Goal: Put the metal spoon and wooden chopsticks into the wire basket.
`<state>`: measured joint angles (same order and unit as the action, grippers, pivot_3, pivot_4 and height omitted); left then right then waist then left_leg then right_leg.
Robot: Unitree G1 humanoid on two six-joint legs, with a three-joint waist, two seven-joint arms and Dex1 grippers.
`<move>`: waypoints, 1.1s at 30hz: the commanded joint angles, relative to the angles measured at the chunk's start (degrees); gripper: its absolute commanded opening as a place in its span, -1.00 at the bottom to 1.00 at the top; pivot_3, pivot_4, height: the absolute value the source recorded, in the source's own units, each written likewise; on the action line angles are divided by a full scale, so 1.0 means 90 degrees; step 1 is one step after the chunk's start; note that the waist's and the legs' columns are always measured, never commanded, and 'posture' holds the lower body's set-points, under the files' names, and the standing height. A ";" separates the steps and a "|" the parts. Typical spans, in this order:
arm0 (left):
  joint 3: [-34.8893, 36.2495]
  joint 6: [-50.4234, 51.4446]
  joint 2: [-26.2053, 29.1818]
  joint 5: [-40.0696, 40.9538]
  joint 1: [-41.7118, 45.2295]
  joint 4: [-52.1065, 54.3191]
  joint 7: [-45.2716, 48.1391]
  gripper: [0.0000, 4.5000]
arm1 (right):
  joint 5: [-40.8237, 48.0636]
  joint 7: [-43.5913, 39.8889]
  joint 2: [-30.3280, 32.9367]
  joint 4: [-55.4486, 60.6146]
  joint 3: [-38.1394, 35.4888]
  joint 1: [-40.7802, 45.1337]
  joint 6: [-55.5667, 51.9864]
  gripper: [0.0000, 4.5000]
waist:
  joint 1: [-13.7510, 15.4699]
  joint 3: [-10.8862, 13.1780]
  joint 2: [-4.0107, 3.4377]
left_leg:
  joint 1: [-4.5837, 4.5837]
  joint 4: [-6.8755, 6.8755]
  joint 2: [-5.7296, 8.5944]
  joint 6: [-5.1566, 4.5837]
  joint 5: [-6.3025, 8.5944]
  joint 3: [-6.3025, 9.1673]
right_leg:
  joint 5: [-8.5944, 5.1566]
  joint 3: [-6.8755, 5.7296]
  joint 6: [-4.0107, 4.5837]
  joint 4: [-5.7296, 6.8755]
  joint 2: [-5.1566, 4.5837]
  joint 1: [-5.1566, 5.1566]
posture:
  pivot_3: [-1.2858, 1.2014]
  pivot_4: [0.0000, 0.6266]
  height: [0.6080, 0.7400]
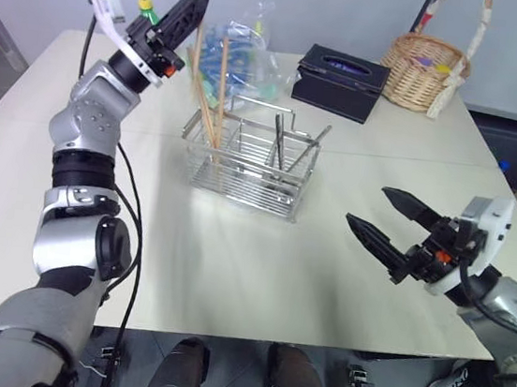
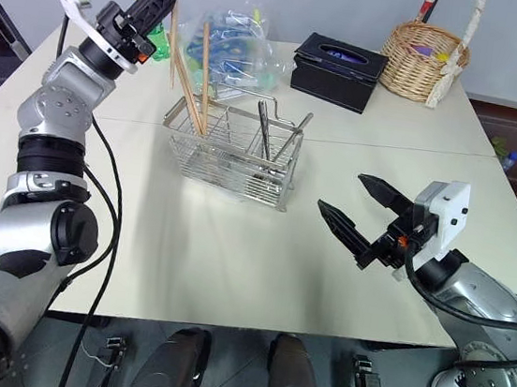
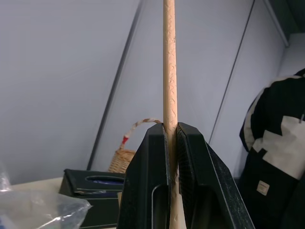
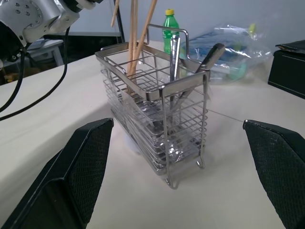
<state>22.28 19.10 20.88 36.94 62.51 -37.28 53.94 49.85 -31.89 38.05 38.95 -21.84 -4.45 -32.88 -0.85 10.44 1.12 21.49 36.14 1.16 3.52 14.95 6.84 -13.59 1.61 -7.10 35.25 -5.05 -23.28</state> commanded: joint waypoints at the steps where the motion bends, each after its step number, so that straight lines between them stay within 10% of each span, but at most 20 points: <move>1: -0.0102 -0.0166 -0.0104 -0.0027 -0.0070 0.0153 0.0048 -0.96 | 0.0062 0.0047 0.0009 0.0107 -0.0067 0.0053 0.0057 1.00 | 0.0006 0.0000 0.0000 | 0.0000 0.0000 0.0000 0.0000 0.0000 0.0000 | 0.0000 0.0000 0.0000 0.0000 0.0000 0.0001 | 0.03 -0.52 1.00; 29: -0.0679 -0.0052 -0.0566 -0.0042 -0.1771 0.2024 -0.0687 -0.96 | 0.0334 0.0213 0.0148 0.0016 -0.0040 0.0444 -0.0144 1.00 | 0.0011 0.0000 0.0000 | 0.0000 0.0001 0.0000 0.0000 0.0000 0.0001 | 0.0000 0.0001 0.0001 -0.0001 0.0000 0.0001 | 0.03 -0.52 1.00; 33: -0.0663 -0.0106 -0.0569 -0.0050 -0.1849 0.2076 -0.0729 -0.29 | 0.0323 0.0176 0.0155 -0.0026 -0.0029 0.0469 -0.0134 1.00 | 0.0014 0.0000 0.0000 | 0.0000 0.0001 0.0000 0.0000 0.0000 0.0001 | 0.0000 0.0001 0.0001 -0.0001 0.0000 0.0002 | 0.03 -0.52 1.00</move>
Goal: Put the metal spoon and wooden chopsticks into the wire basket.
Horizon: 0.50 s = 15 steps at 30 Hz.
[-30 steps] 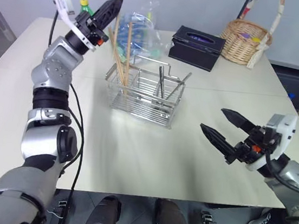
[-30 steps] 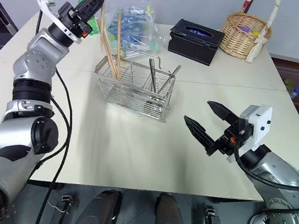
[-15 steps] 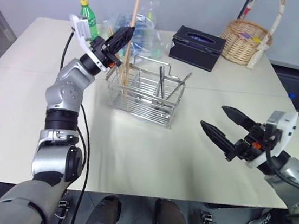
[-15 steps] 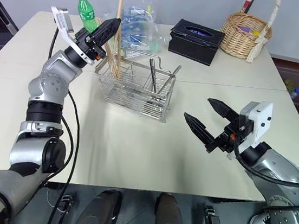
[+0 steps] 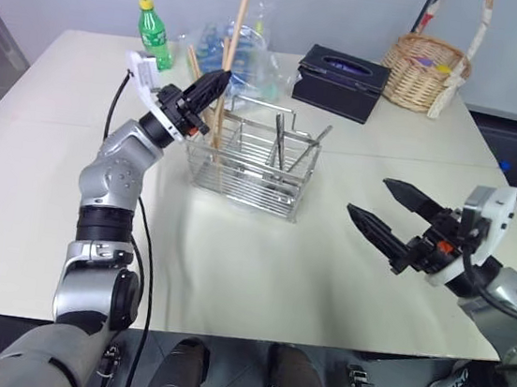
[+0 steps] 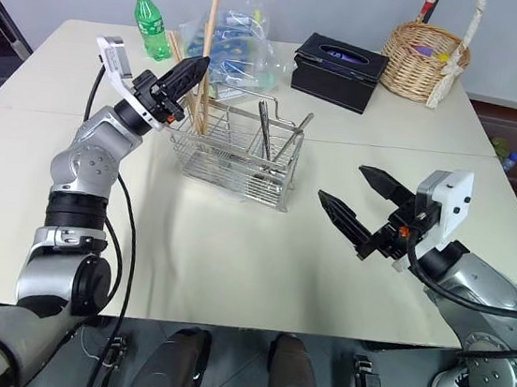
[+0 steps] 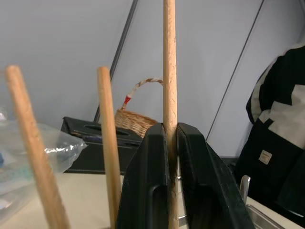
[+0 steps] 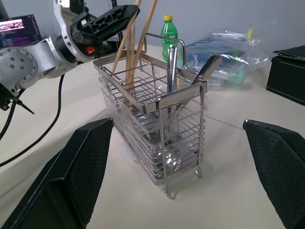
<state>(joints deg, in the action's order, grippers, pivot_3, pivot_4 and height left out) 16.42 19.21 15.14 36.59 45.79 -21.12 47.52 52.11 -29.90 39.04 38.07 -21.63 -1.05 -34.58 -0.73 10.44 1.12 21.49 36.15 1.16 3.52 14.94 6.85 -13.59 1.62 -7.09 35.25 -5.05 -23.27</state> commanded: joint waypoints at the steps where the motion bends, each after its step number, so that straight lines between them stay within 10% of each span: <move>1: -0.0012 -0.0121 0.0071 -0.0009 -0.0003 0.0293 -0.0022 -0.08 | 0.0069 -0.0052 0.0045 0.0063 -0.0045 0.0097 0.0056 1.00 | 0.0002 0.0000 0.0000 | 0.0000 0.0000 0.0000 0.0000 0.0000 0.0000 | 0.0000 0.0000 0.0000 0.0000 0.0000 0.0000 | 0.03 -0.52 1.00; 6: 0.0013 -0.0028 0.0129 0.0062 -0.0074 0.0452 -0.0019 0.97 | 0.0040 -0.0113 0.0047 0.0012 -0.0013 0.0114 0.0064 1.00 | -0.0002 0.0000 0.0000 | 0.0000 0.0000 0.0000 0.0000 0.0000 0.0000 | 0.0000 0.0000 0.0000 0.0000 0.0000 0.0000 | 0.03 -0.52 1.00; 15: 0.0446 0.0692 0.0650 0.0716 0.0165 0.1082 -0.0305 0.97 | 0.0087 -0.0244 0.0160 -0.0064 0.0096 0.0371 -0.0001 1.00 | -0.0013 0.0000 0.0000 | 0.0000 0.0000 -0.0001 0.0000 0.0000 0.0000 | 0.0000 0.0000 0.0000 0.0000 0.0000 -0.0001 | 0.03 -0.52 1.00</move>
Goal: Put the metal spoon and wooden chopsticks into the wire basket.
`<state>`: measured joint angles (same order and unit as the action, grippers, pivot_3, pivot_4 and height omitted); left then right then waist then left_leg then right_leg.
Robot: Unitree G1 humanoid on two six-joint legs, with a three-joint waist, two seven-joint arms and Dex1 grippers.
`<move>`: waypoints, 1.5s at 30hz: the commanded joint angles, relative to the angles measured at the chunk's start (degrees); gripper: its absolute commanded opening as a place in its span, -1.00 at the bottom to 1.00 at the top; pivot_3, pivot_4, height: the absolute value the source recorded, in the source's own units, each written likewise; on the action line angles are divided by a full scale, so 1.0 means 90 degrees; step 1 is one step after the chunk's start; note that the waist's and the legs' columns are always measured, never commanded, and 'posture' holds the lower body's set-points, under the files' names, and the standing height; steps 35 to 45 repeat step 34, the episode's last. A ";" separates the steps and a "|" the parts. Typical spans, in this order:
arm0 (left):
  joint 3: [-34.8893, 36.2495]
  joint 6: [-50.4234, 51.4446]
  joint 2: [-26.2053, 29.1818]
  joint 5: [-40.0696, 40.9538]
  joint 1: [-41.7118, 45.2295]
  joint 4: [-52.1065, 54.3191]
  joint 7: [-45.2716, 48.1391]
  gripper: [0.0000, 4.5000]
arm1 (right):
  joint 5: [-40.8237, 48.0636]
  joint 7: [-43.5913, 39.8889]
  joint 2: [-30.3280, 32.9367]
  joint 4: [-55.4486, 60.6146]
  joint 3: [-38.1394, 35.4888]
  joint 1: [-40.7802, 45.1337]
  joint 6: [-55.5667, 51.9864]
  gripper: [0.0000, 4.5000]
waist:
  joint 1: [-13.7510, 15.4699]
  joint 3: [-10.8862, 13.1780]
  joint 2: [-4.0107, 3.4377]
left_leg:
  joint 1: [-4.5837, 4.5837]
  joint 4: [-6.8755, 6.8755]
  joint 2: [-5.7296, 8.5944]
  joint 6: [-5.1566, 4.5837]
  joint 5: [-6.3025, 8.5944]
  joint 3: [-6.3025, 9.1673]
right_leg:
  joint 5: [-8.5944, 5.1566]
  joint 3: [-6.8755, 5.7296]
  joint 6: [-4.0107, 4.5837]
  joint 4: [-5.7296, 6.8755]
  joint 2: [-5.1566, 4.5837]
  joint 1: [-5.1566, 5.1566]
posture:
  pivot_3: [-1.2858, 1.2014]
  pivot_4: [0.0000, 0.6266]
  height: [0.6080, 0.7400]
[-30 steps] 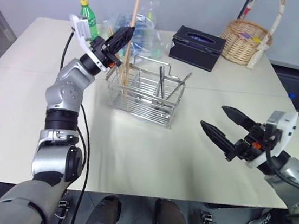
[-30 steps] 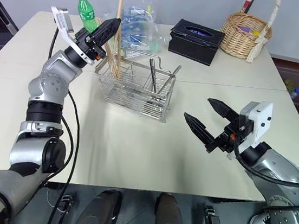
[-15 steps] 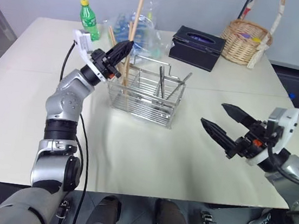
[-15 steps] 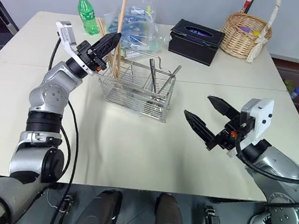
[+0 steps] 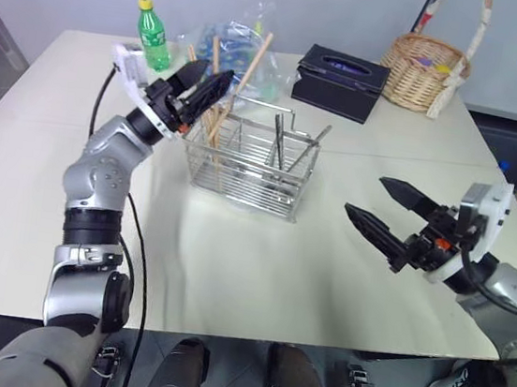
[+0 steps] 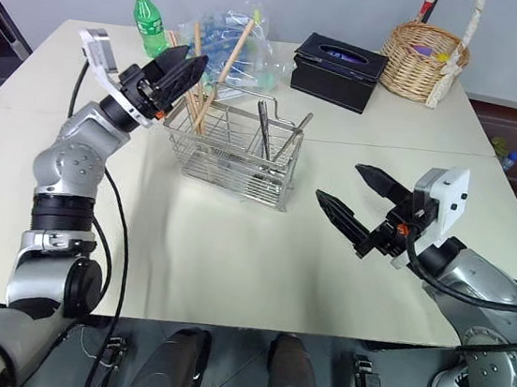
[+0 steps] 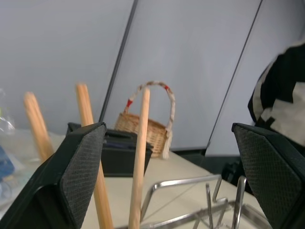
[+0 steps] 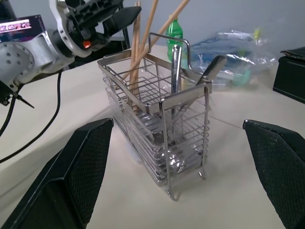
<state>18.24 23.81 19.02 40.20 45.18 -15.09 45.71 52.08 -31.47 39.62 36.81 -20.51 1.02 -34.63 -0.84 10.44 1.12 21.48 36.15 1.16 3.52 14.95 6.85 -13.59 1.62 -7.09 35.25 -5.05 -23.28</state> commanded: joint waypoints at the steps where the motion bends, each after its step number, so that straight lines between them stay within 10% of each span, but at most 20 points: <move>1: 0.0247 0.0235 0.0279 0.0329 0.0240 0.0458 -0.0141 0.97 | 0.0105 -0.0087 0.0111 0.0074 -0.0016 0.0166 -0.0007 1.00 | 0.0005 0.0000 0.0000 | 0.0000 0.0000 0.0000 0.0000 0.0000 0.0000 | 0.0000 0.0000 0.0000 -0.0001 0.0000 0.0000 | 0.03 -0.52 1.00; 15: 0.0117 0.1882 0.1906 0.0663 -0.1296 0.2538 0.0063 0.97 | 0.0277 -0.0637 0.0468 -0.0103 0.0300 0.0835 -0.0251 1.00 | 0.0002 0.0001 -0.0003 | -0.0001 -0.0002 -0.0001 0.0000 0.0000 0.0000 | -0.0001 0.0000 0.0002 0.0000 0.0000 -0.0001 | 0.03 -0.52 1.00; 29: 0.0720 0.2372 0.1856 0.1690 -0.4046 0.4729 -0.0845 0.97 | 0.0159 -0.0763 0.0227 -0.0203 0.0684 0.0843 -0.0175 1.00 | 0.0012 0.0002 -0.0005 | 0.0000 -0.0005 -0.0004 -0.0002 0.0001 -0.0001 | -0.0013 0.0003 0.0024 -0.0004 -0.0002 -0.0002 | 0.03 -0.52 1.00; 45: 0.0794 0.2311 0.1917 0.1834 -0.4280 0.4868 -0.0971 0.97 | 0.0103 -0.0838 0.0218 -0.0285 0.0672 0.0829 -0.0176 1.00 | 0.0016 0.0002 -0.0005 | 0.0000 -0.0004 -0.0003 -0.0002 0.0001 -0.0002 | -0.0014 0.0003 0.0026 -0.0006 -0.0001 -0.0001 | 0.03 -0.52 1.00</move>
